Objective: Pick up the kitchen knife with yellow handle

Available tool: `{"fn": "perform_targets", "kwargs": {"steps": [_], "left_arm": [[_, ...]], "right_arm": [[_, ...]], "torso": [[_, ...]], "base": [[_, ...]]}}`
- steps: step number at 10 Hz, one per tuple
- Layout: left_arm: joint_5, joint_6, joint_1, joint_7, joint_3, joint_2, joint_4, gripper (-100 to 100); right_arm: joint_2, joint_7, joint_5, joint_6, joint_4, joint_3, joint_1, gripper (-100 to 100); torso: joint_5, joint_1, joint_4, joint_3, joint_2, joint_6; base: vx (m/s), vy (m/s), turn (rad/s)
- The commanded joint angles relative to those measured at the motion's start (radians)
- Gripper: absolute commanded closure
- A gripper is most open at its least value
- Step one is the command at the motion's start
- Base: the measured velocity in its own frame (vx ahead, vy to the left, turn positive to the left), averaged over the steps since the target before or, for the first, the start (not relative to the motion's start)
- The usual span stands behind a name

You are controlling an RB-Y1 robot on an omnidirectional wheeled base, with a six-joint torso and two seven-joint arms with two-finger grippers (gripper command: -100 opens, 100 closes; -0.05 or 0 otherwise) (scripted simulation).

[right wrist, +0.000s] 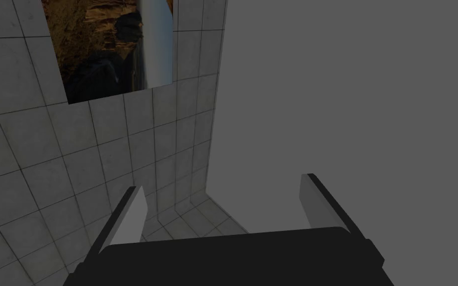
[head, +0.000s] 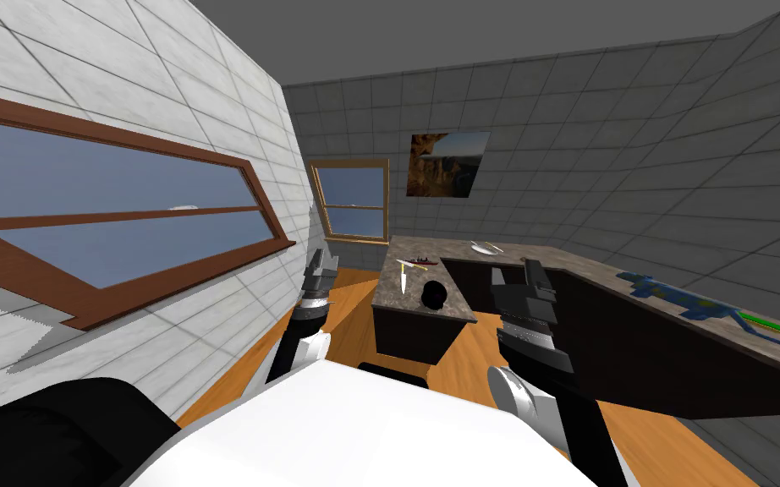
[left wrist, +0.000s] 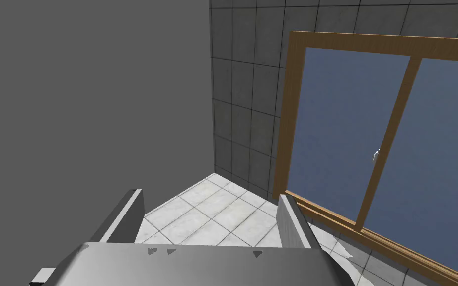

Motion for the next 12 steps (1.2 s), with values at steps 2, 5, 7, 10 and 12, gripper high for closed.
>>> {"fn": "perform_targets", "kwargs": {"steps": [2, 5, 7, 10, 12], "left_arm": [[0.021, 0.02, -0.015, -0.006, 0.0, 0.076, 0.019, -100], [0.053, 0.049, -0.038, -0.015, 0.0, 0.149, 0.048, -100], [0.097, 0.086, -0.069, -0.028, 0.003, 0.215, 0.088, -100], [0.151, 0.131, -0.108, -0.044, 0.008, 0.29, 0.136, -100], [0.211, 0.181, -0.153, -0.062, 0.015, 0.35, 0.189, -100]], "right_arm": [[0.0, 0.0, 0.0, 0.0, 0.0, 0.0, 0.0, 0], [0.0, 0.0, 0.0, 0.0, 0.0, 0.0, 0.0, 0], [0.0, 0.0, 0.0, 0.0, 0.0, 0.0, 0.0, 0], [0.0, 0.0, 0.0, 0.0, 0.0, 0.0, 0.0, 0], [0.0, 0.0, 0.0, 0.0, 0.0, 0.0, 0.0, 0]], "torso": [[0.0, 0.0, 0.0, 0.0, 0.0, 0.0], [0.0, 0.001, 0.0, 0.0, 0.0, 0.0], [0.0, 0.001, 0.0, 0.0, 0.0, 0.0], [0.0, 0.001, 0.0, 0.0, 0.0, 0.0], [0.0, 0.001, 0.0, 0.0, 0.0, 0.0]], "base": [[-0.001, 0.0, -0.079], [-0.003, 0.007, -0.086], [-0.002, 0.005, -0.129], [-0.005, 0.008, -0.123], [-0.008, 0.008, -0.232]]}}
